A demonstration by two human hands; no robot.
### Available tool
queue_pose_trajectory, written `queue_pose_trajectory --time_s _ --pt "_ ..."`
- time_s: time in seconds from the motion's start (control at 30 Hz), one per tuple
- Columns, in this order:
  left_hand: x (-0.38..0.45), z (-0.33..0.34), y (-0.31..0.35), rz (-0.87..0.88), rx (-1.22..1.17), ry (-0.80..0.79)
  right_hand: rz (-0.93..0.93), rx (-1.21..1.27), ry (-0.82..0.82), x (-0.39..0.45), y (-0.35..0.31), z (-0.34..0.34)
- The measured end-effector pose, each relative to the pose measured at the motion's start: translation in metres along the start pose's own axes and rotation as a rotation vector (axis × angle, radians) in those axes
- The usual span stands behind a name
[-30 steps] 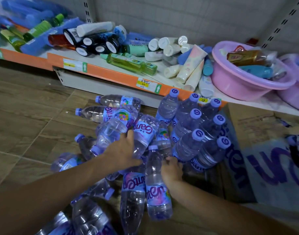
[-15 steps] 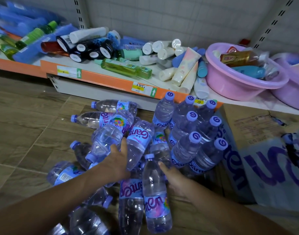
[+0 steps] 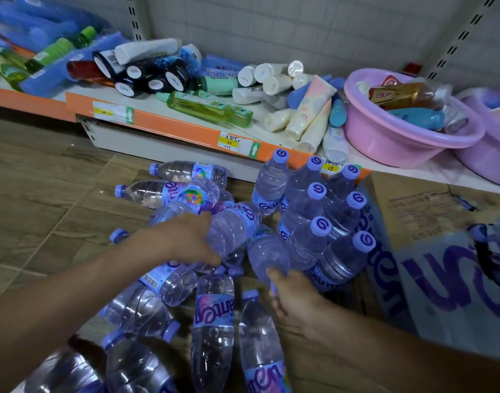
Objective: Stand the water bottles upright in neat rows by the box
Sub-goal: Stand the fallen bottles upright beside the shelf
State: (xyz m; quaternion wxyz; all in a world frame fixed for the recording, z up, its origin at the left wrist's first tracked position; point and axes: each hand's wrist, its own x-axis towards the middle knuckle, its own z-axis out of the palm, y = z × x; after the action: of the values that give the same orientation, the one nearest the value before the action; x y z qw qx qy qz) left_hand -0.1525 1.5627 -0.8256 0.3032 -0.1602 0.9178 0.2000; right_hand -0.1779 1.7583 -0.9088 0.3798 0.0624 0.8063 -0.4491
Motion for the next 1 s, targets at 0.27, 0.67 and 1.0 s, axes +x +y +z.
queue_pose_trajectory --time_s 0.27,0.67,1.0 --pt "0.017 -0.031 0.004 0.12 -0.033 0.347 -0.165 -0.423 0.012 -0.025 -0.069 -0.039" --pt "0.023 -0.007 0.037 0.34 0.043 0.355 -0.982 -0.842 0.573 -0.103 -0.195 -0.104" --pt "0.024 0.021 0.038 0.362 -0.044 0.429 -0.855 -1.054 0.419 -0.024 -0.188 -0.097"
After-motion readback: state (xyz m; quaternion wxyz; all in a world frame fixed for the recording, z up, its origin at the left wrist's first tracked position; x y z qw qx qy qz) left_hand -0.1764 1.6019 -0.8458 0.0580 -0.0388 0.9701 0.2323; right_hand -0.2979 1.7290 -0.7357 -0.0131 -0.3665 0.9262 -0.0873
